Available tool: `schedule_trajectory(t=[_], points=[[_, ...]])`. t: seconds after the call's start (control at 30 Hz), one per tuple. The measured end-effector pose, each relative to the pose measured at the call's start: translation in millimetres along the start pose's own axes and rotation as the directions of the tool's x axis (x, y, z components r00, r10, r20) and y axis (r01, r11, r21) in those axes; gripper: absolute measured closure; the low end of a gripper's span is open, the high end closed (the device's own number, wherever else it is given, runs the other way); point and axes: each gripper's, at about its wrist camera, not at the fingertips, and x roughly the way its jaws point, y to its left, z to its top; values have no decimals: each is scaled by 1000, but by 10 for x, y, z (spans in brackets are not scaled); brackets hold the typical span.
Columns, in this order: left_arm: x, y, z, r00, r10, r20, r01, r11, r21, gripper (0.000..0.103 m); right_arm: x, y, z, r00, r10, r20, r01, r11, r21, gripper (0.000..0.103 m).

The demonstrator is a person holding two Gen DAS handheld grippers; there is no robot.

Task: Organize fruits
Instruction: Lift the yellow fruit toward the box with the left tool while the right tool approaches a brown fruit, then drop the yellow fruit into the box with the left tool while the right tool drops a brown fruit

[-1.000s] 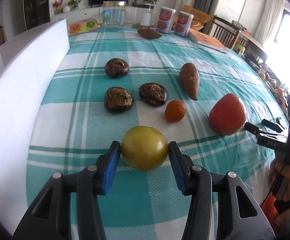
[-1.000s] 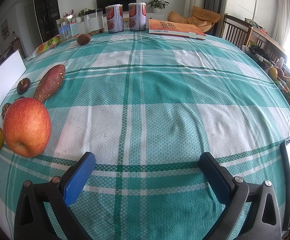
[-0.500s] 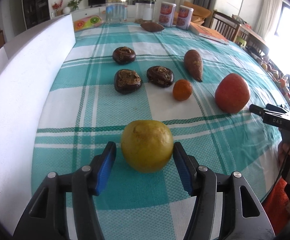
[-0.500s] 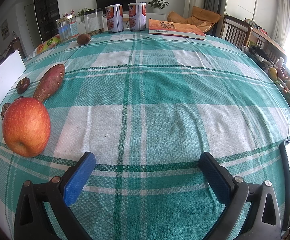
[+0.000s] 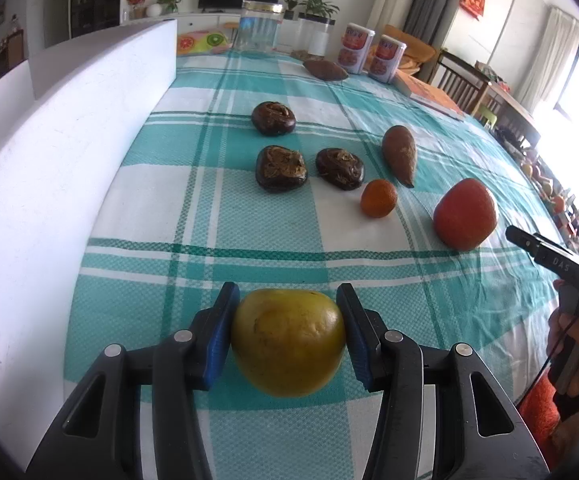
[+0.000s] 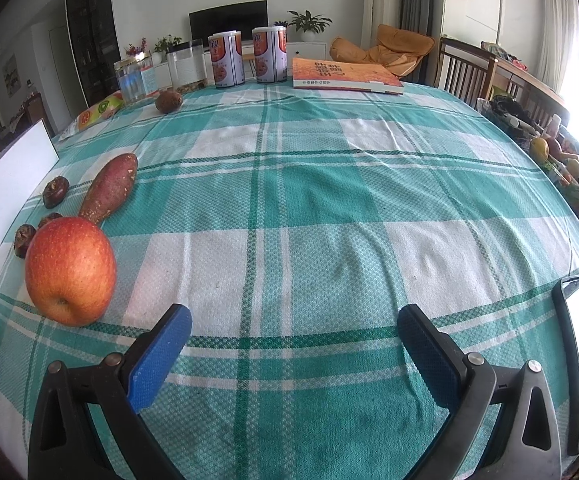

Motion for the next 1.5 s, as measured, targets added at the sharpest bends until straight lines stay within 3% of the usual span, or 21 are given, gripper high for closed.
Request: schedule_trajectory(t=[0.03,0.1,0.2,0.27,0.37,0.47,0.53,0.6,0.7,0.77,0.87,0.9,0.97,1.1,1.17,1.2,1.3,1.37,1.43,1.5], points=[[-39,20,-26,1000,7,8,-7,1000,-6,51,-105,163,78,996,91,12,-91,996,-10,2],[-93,63,-56,1000,14,19,-14,1000,-26,51,-225,706,263,965,261,-15,-260,958,-122,2],[-141,118,-71,1000,11,16,-10,998,-60,51,-141,1696,477,925,361,-119,-379,842,-383,4],[-201,146,-85,1000,5,16,-3,997,-83,51,115,2219,552,907,368,-207,-422,762,-491,16],[-380,141,-148,999,-6,34,10,995,-100,51,582,2743,569,875,343,-342,-483,662,-573,26],[-555,117,-199,998,-14,57,20,995,-96,51,961,3025,494,876,250,-413,-474,606,-639,36],[-651,117,-206,997,-18,72,25,995,-95,51,1141,3080,532,868,210,-450,-476,613,-631,40],[-741,134,-195,996,-20,88,29,994,-101,51,1167,3063,629,864,213,-456,-477,635,-608,60],[-869,194,-147,994,-41,106,55,989,-138,51,1132,3045,678,844,220,-489,-500,654,-568,61],[-998,253,-97,990,-55,128,76,983,-167,51,1022,2998,706,848,241,-472,-498,668,-553,61],[-1307,410,5,980,-63,187,105,969,-222,51,748,2906,895,823,358,-441,-545,714,-438,61],[-1424,482,38,976,-56,212,107,965,-238,51,606,2904,973,806,411,-425,-575,714,-400,61],[-1693,648,88,965,-5,263,79,960,-268,51,248,3001,1089,754,526,-393,-651,673,-350,61],[-1979,1080,137,935,200,294,-88,931,-354,51,-366,3560,1070,603,689,-401,-798,526,-295,61],[-1945,1321,122,924,285,254,-167,899,-404,51,-506,3900,917,549,714,-434,-836,473,-278,61],[-1893,1416,106,922,314,227,-199,886,-419,51,-533,4050,817,541,712,-447,-841,463,-280,61],[-1717,1570,39,918,368,148,-274,858,-433,50,-524,4402,519,560,681,-472,-829,473,-300,60],[-1636,1575,6,909,396,130,-310,851,-424,50,-463,4434,398,555,677,-484,-830,486,-272,52],[-1634,1521,8,896,420,148,-330,850,-411,34,-438,4338,407,567,692,-447,-823,495,-276,50],[-1655,1421,38,886,425,187,-324,854,-408,19,-484,4158,482,597,703,-386,-802,518,-298,50]])
